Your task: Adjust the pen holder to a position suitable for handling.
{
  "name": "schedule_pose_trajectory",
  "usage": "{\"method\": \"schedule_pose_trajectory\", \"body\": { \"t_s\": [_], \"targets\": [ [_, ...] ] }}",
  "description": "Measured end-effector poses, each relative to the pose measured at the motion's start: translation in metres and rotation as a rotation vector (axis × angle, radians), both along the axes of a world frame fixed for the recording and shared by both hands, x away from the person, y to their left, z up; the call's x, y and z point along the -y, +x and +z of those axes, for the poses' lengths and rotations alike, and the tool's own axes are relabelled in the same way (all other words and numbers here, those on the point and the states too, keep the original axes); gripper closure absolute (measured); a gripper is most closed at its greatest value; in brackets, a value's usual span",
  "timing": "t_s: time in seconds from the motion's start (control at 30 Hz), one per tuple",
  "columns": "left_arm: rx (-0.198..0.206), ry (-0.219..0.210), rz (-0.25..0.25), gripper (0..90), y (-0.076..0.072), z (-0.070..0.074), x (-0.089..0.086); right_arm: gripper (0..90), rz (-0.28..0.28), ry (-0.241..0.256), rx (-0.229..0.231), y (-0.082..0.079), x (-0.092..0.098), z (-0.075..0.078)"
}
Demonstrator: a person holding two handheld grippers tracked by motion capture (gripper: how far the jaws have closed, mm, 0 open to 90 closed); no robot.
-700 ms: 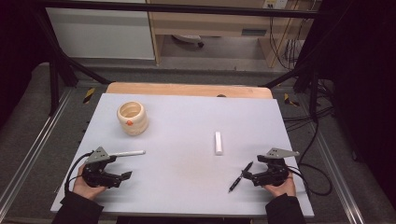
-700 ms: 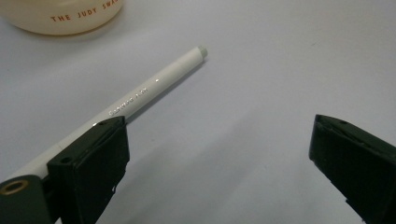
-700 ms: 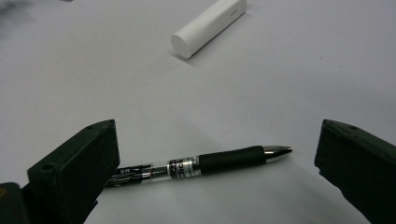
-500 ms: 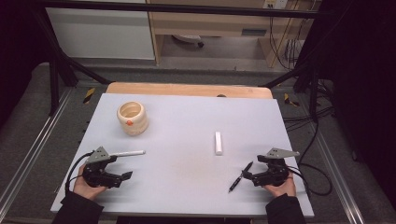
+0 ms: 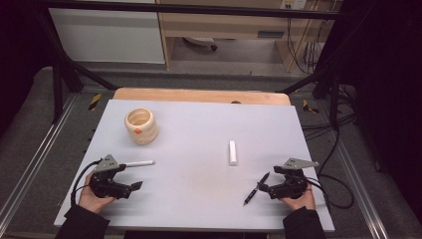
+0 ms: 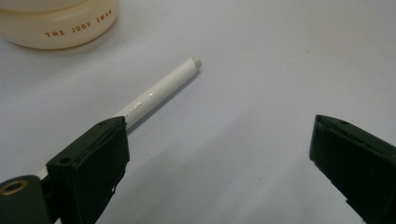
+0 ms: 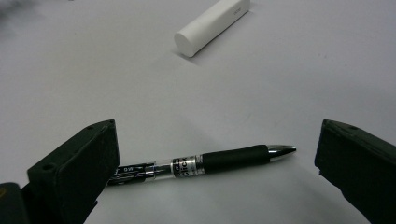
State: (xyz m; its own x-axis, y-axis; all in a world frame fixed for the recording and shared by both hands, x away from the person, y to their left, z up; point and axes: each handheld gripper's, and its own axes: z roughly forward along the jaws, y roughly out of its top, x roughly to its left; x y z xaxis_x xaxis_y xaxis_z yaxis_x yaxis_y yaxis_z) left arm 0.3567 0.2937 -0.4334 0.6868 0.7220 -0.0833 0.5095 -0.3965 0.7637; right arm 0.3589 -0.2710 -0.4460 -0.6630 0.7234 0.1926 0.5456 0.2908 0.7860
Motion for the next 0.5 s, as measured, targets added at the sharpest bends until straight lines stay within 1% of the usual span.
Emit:
{"method": "schedule_pose_trajectory", "body": {
  "t_s": [0.2,0.37,0.5],
  "targets": [
    [0.005,0.009,0.002,5.0,0.003,0.004,0.003,0.6,0.001,-0.004,0.0,0.0,-0.001,-0.001],
    [0.008,0.001,0.005,5.0,0.004,0.009,0.005,0.6,0.003,-0.009,0.002,0.001,0.0,-0.001],
    [0.006,0.006,-0.01,5.0,0.006,0.013,0.008,0.6,0.003,-0.012,-0.004,0.0,-0.001,-0.001]
  ]
}}
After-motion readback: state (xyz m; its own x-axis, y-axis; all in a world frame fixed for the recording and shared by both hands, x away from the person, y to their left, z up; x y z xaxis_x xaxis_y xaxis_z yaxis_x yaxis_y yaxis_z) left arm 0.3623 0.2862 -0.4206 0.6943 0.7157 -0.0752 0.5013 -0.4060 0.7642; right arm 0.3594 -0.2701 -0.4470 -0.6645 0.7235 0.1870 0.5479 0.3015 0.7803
